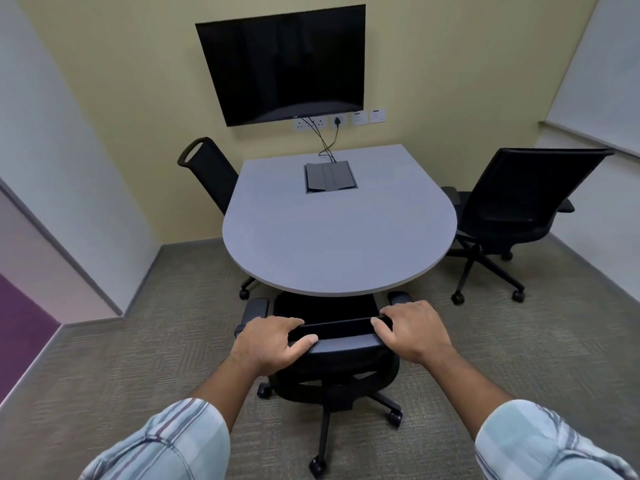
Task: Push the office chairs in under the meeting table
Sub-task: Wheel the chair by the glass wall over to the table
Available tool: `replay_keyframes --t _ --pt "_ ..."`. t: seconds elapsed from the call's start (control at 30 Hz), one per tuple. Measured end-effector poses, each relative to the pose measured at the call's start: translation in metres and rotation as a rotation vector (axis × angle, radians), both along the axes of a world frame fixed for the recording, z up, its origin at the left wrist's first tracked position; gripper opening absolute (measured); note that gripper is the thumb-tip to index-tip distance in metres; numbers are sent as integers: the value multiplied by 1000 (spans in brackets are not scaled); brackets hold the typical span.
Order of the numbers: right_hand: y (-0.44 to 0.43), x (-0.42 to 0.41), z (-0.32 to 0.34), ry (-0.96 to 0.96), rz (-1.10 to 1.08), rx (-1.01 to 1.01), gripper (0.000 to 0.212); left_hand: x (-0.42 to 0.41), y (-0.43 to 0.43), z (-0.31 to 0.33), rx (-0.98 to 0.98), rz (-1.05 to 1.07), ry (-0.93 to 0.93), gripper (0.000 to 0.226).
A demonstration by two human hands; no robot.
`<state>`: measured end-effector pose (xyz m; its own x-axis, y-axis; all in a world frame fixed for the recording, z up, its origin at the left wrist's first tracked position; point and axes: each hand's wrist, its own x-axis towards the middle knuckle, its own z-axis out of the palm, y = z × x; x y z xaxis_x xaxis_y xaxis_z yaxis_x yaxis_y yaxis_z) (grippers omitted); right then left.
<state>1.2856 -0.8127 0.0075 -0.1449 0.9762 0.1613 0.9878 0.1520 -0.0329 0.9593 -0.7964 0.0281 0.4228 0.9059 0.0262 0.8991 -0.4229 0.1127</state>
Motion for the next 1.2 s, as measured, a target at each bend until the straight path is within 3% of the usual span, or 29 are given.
replay_keyframes --t 0.27,0.5,0.6,0.73,0.93,1.2 --pt "-6 -6 1 28 -35 -16 78 -5 -3 -2 -11 -20 22 80" --pt "-15 -12 15 42 -33 -75 83 -7 -3 -2 -58 -12 72 92" --pt "-19 -14 19 65 -20 -99 76 -7 -2 -2 -104 -11 77 103" --pt "-19 -13 22 122 11 -107 54 -1 0 4 -191 14 62 94" --pt "-14 0 35 119 18 -44 83 30 2 18 -62 27 25 101" --pt "-13 45 60 121 -100 -3 87 91 19 33 37 -15 45 110"
